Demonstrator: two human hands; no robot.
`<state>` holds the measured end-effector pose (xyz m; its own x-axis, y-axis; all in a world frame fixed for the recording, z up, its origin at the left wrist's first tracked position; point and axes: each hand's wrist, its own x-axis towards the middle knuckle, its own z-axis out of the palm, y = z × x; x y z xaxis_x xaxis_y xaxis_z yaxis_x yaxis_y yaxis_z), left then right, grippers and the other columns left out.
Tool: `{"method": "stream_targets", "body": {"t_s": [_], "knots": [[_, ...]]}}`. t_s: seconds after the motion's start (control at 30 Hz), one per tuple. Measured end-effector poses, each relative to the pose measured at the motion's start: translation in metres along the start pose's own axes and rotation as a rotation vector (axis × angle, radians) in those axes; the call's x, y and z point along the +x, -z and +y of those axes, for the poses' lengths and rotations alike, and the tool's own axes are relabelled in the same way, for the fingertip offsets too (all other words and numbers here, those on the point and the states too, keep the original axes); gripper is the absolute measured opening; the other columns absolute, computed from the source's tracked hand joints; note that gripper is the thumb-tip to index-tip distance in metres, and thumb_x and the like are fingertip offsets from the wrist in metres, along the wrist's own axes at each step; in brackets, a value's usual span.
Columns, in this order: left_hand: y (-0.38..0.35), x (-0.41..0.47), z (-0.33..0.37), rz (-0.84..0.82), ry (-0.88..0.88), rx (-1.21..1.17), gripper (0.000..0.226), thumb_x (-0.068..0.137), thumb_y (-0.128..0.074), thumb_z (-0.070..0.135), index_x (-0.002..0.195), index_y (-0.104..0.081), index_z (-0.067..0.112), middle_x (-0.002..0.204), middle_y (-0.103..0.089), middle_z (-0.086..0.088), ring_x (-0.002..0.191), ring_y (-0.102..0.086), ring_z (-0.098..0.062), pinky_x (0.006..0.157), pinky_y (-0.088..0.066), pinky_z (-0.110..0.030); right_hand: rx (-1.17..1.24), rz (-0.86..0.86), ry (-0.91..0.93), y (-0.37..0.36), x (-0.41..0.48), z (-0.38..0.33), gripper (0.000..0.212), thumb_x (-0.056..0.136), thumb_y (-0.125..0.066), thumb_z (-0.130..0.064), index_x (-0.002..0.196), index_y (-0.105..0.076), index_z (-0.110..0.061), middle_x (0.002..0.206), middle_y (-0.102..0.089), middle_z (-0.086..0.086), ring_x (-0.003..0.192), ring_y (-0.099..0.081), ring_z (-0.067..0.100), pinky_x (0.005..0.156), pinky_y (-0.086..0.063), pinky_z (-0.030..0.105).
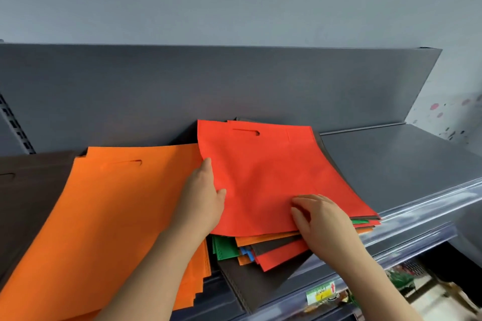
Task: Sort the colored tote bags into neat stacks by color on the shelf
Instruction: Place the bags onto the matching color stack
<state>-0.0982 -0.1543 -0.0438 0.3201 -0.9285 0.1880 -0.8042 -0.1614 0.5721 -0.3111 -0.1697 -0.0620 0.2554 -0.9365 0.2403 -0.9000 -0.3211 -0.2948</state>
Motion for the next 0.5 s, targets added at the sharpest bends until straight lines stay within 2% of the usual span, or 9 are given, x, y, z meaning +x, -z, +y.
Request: {"method": "stream_targets", "body": {"t_s": [0.07,0.13,0.23,0.3,0.37,0.43,0.5], "knots": [[0.003,-0.001,-0.001,0.044,0.025,-0.06,0.074,0.087,-0.064,0.014,0.148,-0.021,0.012,0.137,-0.049,-0.008,0.124,-0.048,-0.025,0.095,-0.035,-0.026,0.019,0.017,-0.035,0.004,0.003,0.009,0.024,0.089,-0.058,-0.027,0.102,-0.068,-0.01,0.107,-0.068,0.005,0.101,-0.059,0.028,0.088,-0.043,0.036],[0.004,-0.004,-0.002,0.036,0.082,-0.09,0.075,0.087,-0.066,0.016,0.147,-0.021,0.012,0.134,-0.051,-0.008,0.122,-0.05,-0.025,0.095,-0.038,-0.029,-0.042,0.045,-0.126,0.008,0.006,0.024,0.027,0.088,-0.056,-0.037,0.093,-0.062,-0.011,0.103,-0.065,0.007,0.1,-0.058,0.031,0.088,-0.042,0.038],[-0.001,-0.007,-0.004,-0.005,0.103,-0.112,0.063,0.087,-0.065,0.026,0.141,-0.035,0.011,0.132,-0.053,-0.007,0.119,-0.051,-0.024,0.094,-0.04,-0.029,-0.153,-0.004,-0.225,0.011,0.005,0.033,0.034,0.09,-0.044,-0.049,0.077,-0.044,-0.018,0.091,-0.062,0.002,0.095,-0.058,0.026,0.09,-0.039,0.037],[-0.003,-0.01,-0.002,-0.032,0.109,-0.102,0.055,0.09,-0.06,0.029,0.136,-0.037,0.011,0.131,-0.052,-0.005,0.117,-0.051,-0.024,0.091,-0.04,-0.027,-0.122,0.016,-0.167,0.007,0.004,0.033,0.03,0.091,-0.047,-0.043,0.074,-0.043,-0.018,0.084,-0.064,0.003,0.088,-0.06,0.027,0.091,-0.039,0.038],[-0.004,-0.012,-0.001,-0.049,0.117,-0.093,0.058,0.092,-0.058,0.027,0.141,-0.031,0.011,0.134,-0.049,-0.006,0.12,-0.049,-0.024,0.093,-0.039,-0.028,-0.086,0.03,-0.117,0.005,0.003,0.03,0.026,0.09,-0.051,-0.035,0.072,-0.043,-0.018,0.078,-0.065,0.005,0.082,-0.06,0.03,0.09,-0.041,0.039],[-0.005,-0.011,-0.001,-0.04,0.116,-0.088,0.063,0.092,-0.059,0.023,0.144,-0.025,0.012,0.136,-0.047,-0.008,0.122,-0.048,-0.025,0.095,-0.039,-0.03,-0.09,0.014,-0.085,0.007,0.002,0.026,0.019,0.091,-0.051,-0.033,0.081,-0.051,-0.017,0.083,-0.066,0.004,0.085,-0.058,0.028,0.092,-0.04,0.036],[-0.004,-0.01,-0.001,-0.017,0.123,-0.083,0.062,0.09,-0.061,0.018,0.142,-0.028,0.013,0.132,-0.05,-0.008,0.117,-0.051,-0.026,0.091,-0.04,-0.03,-0.065,0.01,-0.072,0.011,0.002,0.025,0.025,0.091,-0.051,-0.035,0.104,-0.058,-0.015,0.095,-0.066,0.003,0.095,-0.057,0.025,0.089,-0.037,0.03]]}}
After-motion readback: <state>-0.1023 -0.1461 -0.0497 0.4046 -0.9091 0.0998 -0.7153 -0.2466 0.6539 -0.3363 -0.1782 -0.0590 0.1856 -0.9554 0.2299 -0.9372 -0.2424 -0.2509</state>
